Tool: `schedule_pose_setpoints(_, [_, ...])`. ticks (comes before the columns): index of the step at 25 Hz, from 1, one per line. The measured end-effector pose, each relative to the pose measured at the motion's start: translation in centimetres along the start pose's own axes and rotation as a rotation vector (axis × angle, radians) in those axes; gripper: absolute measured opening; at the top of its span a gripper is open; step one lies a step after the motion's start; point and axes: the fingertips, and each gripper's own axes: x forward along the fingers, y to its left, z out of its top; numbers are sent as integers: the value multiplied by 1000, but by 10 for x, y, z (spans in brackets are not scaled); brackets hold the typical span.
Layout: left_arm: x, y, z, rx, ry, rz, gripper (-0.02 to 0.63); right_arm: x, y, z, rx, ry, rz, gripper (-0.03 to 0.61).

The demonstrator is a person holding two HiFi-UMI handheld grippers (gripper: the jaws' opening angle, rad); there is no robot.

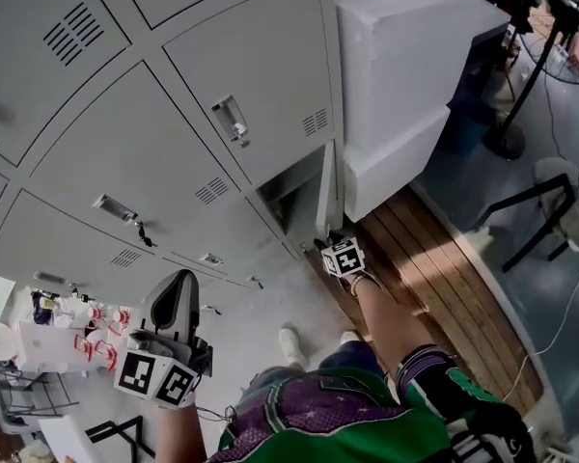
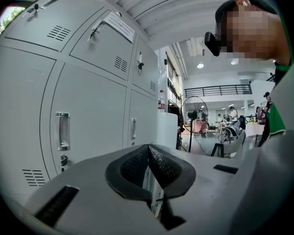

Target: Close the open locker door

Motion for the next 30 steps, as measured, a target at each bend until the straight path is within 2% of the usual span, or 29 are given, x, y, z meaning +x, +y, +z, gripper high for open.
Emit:
schedule_pose_setpoints(5, [11,7,-1,3,18,-75,21,5,5,3,23,-8,-38,176])
schedule_pose_setpoints(19, [23,54,-20,-35,63,-210,21,38,27,23,75,-57,-79,186])
schedule_pose_setpoints(30, [23,77,-24,5,61,-304,21,64,41,36,119,-81,-115,189])
